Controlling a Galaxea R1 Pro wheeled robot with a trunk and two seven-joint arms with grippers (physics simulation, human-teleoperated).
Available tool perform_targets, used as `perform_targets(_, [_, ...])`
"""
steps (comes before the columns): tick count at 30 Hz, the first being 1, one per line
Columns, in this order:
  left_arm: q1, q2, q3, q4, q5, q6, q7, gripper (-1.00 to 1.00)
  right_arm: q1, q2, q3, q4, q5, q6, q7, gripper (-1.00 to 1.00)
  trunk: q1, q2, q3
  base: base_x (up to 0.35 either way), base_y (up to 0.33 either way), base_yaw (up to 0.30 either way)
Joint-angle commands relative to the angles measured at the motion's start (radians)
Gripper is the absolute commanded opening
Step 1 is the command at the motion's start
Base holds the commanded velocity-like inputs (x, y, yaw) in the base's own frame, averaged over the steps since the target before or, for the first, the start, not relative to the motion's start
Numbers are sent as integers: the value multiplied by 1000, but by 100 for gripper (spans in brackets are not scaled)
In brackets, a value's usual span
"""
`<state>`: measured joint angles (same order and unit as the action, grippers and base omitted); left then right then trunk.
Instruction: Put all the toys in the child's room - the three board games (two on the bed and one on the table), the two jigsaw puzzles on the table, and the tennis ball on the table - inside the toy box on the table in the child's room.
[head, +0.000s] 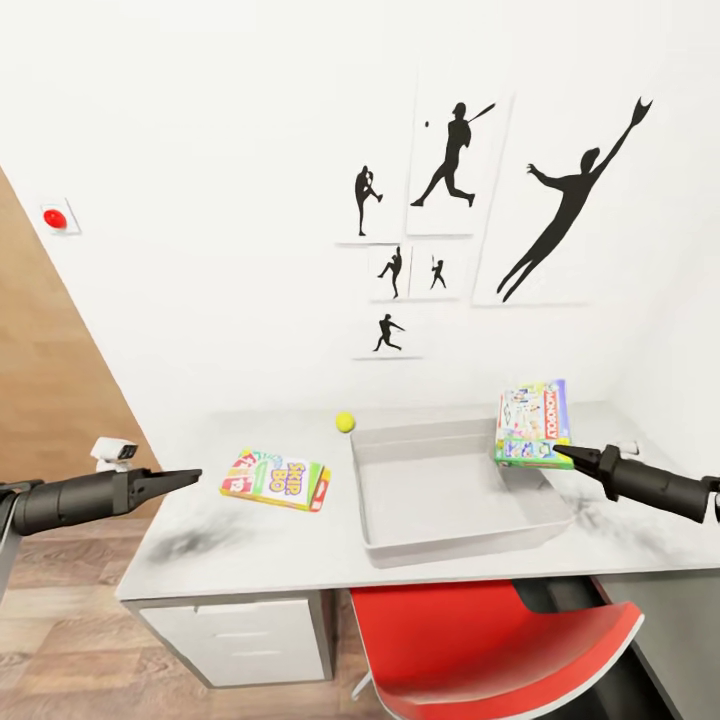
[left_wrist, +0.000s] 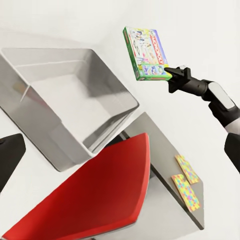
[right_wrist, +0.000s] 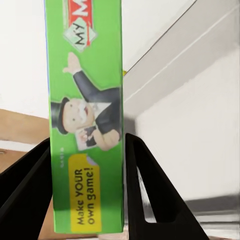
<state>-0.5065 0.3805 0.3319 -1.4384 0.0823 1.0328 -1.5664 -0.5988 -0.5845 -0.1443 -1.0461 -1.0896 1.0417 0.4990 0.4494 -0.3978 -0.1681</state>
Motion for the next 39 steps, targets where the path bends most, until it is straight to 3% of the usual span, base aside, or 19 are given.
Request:
perform_targets(1, [-1,0,0,0,-1,11,-4,100,-2,0,-2,1,1,5,5,-100,1,-2,-2,16,-13,0])
perform_targets(10, [-1,-2,-2,0,-1,10,-4,100,-1,1,9,1,0,5,-12,-100,1,-2,-2,3,-3,0])
perform_targets(17, [-1,-2,-2,0,-1,10,-4,100,-4,1,75,-7,-1,5,-14,-100,1,-2,-2,0,0,0])
perform_targets(25, [-1,-2,-2,1,-1,10,-4,100,-9,2,113,-8,-5,5,-16,-100,1,-2,-2,0,0,0])
perform_targets(28, [-1,-3,-2,1,-1,10,-4,100,-29,2,161,-8,-4,5,-18,-100,1,-2,-2,0,0,0])
perform_targets(33, [-1,-2,-3,1,-2,10,-4,100,-111,2,273,13,-7,5,-19,-100,1,-2,-2,0,0,0])
perform_targets(39, [-1,0,-2,2,-2,10,-4,100,-209,14,365,168,-6,5,-19,-100,1,-2,-2,0,0,0])
